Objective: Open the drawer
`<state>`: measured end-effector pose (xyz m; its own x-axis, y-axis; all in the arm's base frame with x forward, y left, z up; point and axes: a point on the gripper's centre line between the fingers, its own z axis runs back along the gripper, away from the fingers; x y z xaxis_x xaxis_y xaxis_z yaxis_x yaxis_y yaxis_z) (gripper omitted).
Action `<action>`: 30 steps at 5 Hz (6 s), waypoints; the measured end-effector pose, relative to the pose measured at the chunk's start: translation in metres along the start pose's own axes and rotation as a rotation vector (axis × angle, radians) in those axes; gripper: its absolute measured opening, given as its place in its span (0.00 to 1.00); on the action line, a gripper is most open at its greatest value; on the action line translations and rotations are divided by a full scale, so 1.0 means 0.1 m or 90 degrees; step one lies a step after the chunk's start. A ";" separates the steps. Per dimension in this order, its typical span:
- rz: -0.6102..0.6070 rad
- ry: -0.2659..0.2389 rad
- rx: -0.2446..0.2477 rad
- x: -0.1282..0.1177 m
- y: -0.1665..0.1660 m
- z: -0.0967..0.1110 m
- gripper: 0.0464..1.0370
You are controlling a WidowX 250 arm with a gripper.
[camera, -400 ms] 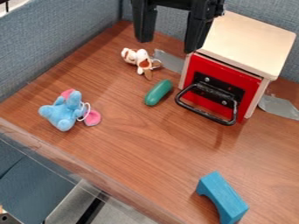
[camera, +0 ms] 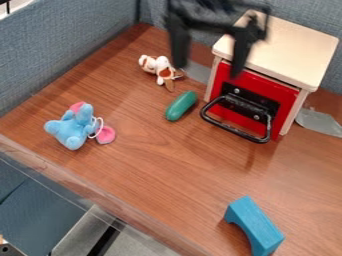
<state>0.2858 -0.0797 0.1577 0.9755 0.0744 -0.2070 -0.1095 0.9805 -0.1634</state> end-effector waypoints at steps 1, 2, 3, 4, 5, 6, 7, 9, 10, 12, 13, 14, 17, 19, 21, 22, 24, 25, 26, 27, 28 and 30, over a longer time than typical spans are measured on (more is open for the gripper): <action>0.054 -0.023 -0.001 0.17 -0.13 -0.19 0.96; 0.110 -0.090 0.010 0.33 -0.25 -0.31 0.96; 0.182 -0.148 0.025 0.41 -0.24 -0.49 0.96; 0.277 -0.216 0.059 0.40 -0.18 -0.67 0.96; 0.350 -0.258 0.076 0.36 -0.10 -0.72 0.96; 0.413 -0.298 0.069 0.37 -0.02 -0.76 0.96; 0.429 -0.312 0.044 0.44 -0.07 -0.67 0.96; 0.491 -0.345 -0.012 0.71 -0.06 -0.40 0.96; 0.508 -0.341 -0.008 0.75 -0.01 -0.49 0.96; 0.522 -0.307 0.021 0.70 0.07 -0.81 0.96; 0.515 -0.306 0.025 0.68 0.06 -0.86 0.96; 0.519 -0.303 0.036 0.70 0.10 -0.96 0.96; 0.525 -0.305 0.034 0.84 0.13 -0.98 0.96; 0.533 -0.301 0.037 0.97 0.19 -1.00 0.90; 0.559 -0.294 0.026 0.95 0.22 -1.04 0.39; 0.562 -0.290 0.022 0.91 0.21 -1.03 0.36; 0.557 -0.277 0.013 0.70 0.17 -1.04 0.36; 0.554 -0.271 0.013 0.64 0.15 -1.05 0.35; 0.556 -0.263 0.017 0.60 0.17 -1.09 0.35; 0.552 -0.262 0.018 0.54 0.16 -1.09 0.35; 0.544 -0.258 0.020 0.47 0.13 -1.10 0.35; 0.536 -0.245 0.022 0.31 0.07 -1.10 0.35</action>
<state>0.2945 -0.0905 0.0440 0.5732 0.8143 0.0920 -0.8115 0.5796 -0.0740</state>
